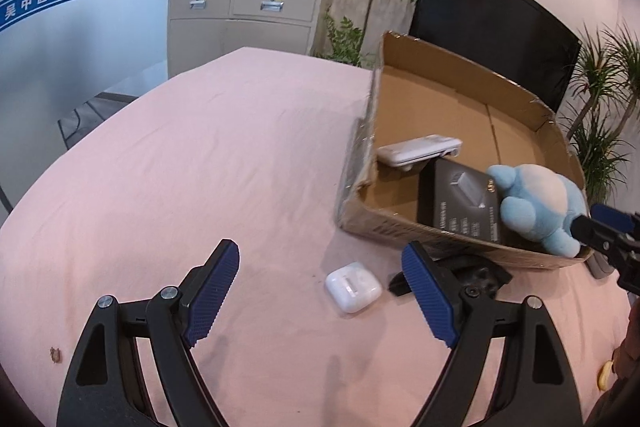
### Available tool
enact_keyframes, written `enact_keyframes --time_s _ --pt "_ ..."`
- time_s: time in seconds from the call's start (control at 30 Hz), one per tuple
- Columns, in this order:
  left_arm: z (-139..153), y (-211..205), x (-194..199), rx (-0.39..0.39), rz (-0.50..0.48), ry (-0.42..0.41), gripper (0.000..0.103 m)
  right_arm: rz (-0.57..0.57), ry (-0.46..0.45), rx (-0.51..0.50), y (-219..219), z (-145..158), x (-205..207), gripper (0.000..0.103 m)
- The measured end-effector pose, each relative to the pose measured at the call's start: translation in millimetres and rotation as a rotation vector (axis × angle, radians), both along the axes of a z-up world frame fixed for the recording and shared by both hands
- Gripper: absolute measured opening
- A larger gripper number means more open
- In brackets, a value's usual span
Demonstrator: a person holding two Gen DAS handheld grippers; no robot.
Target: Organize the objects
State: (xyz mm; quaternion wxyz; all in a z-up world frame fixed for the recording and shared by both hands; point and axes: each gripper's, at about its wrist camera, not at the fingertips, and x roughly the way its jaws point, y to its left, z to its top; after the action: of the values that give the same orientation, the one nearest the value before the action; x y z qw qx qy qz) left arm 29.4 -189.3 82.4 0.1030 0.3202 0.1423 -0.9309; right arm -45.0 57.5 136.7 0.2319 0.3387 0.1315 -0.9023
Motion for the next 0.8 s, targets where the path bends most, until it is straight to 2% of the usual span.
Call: enact_keyframes --time_s 0.2,0.8 --pt "-5 -5 1 0.01 0.017 -0.007 0.083 -0.005 -0.033 -0.002 2 -15 -3 0.074" --pt "2 4 2 -0.01 -0.007 0.009 0.083 0.002 -0.042 0.003 2 -19 1 0.074"
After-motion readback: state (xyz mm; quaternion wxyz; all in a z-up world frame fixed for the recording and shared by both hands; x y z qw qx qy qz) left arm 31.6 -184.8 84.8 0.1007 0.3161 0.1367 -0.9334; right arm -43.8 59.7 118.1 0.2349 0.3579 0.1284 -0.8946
